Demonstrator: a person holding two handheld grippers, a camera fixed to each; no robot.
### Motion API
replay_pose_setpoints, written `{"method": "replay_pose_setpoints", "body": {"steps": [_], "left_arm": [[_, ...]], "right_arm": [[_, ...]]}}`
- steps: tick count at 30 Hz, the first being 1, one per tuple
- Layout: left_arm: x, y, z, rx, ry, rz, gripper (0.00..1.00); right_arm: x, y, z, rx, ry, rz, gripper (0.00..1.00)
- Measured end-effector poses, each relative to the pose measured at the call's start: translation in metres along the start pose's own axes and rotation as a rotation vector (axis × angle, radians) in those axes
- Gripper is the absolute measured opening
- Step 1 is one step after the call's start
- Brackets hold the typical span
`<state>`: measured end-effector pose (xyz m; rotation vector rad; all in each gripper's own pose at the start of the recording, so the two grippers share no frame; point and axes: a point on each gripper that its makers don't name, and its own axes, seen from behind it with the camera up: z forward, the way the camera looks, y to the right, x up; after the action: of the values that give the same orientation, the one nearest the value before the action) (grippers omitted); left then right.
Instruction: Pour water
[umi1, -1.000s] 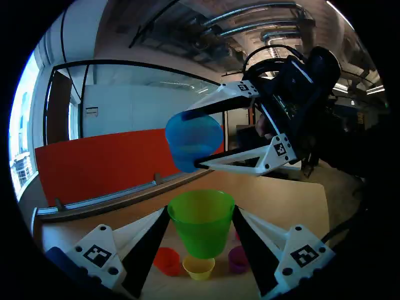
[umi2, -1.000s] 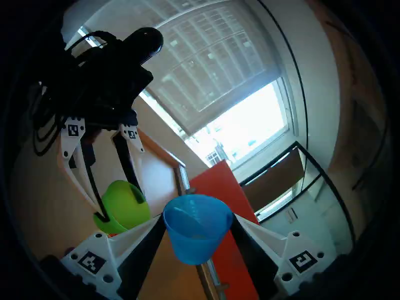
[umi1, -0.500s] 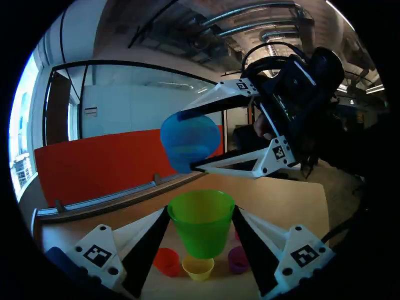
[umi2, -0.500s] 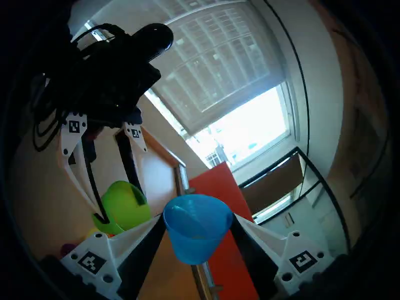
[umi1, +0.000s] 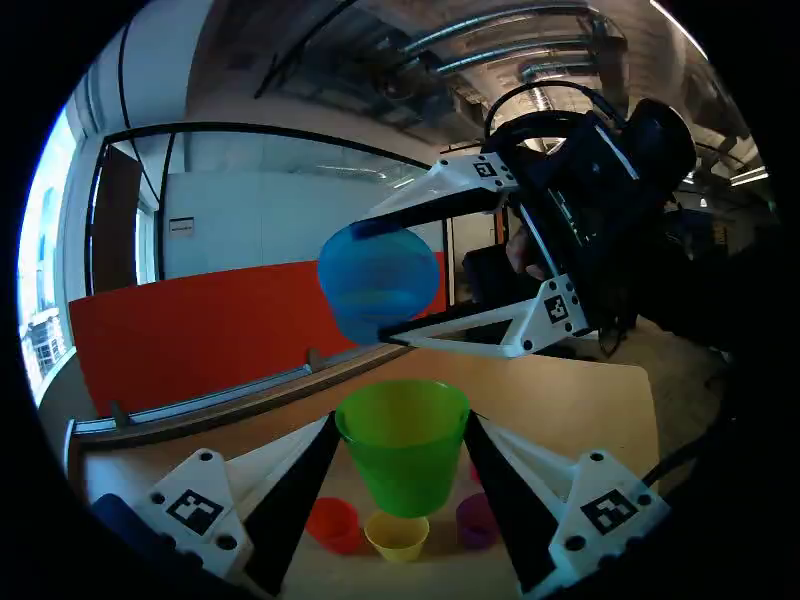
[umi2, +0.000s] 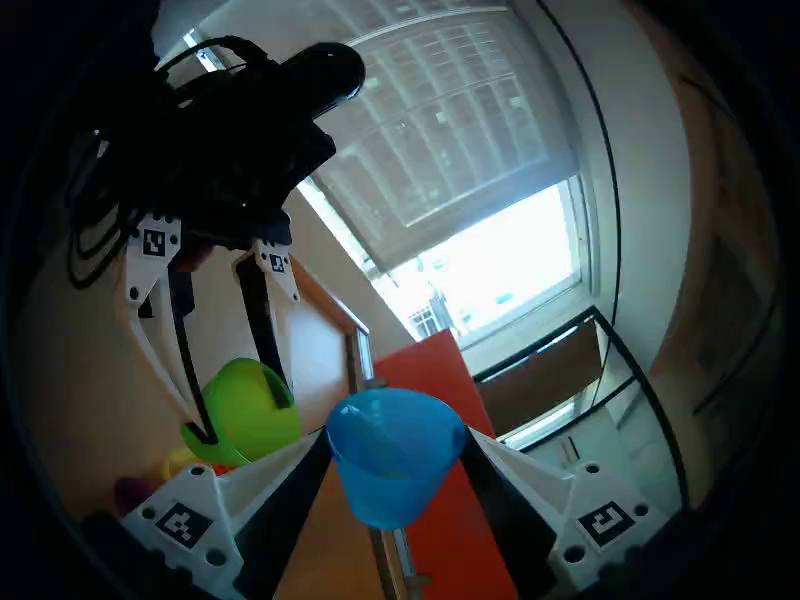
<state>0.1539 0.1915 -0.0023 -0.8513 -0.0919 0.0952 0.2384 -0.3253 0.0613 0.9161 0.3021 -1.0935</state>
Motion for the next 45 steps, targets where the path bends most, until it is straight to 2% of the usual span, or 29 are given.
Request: {"method": "replay_pose_setpoints", "body": {"steps": [21,45], "left_arm": [[-0.0012,0.0017,-0.0014,-0.003,-0.007,0.019,0.89],[-0.0044,0.0028,-0.0007,-0.001,-0.017,0.034,0.89]], "right_arm": [[0.0026,0.0039,-0.0017,0.000,-0.002,-0.082,0.92],[0.0017,0.0056,-0.0031,-0.006,-0.003,-0.121,0.92]]}}
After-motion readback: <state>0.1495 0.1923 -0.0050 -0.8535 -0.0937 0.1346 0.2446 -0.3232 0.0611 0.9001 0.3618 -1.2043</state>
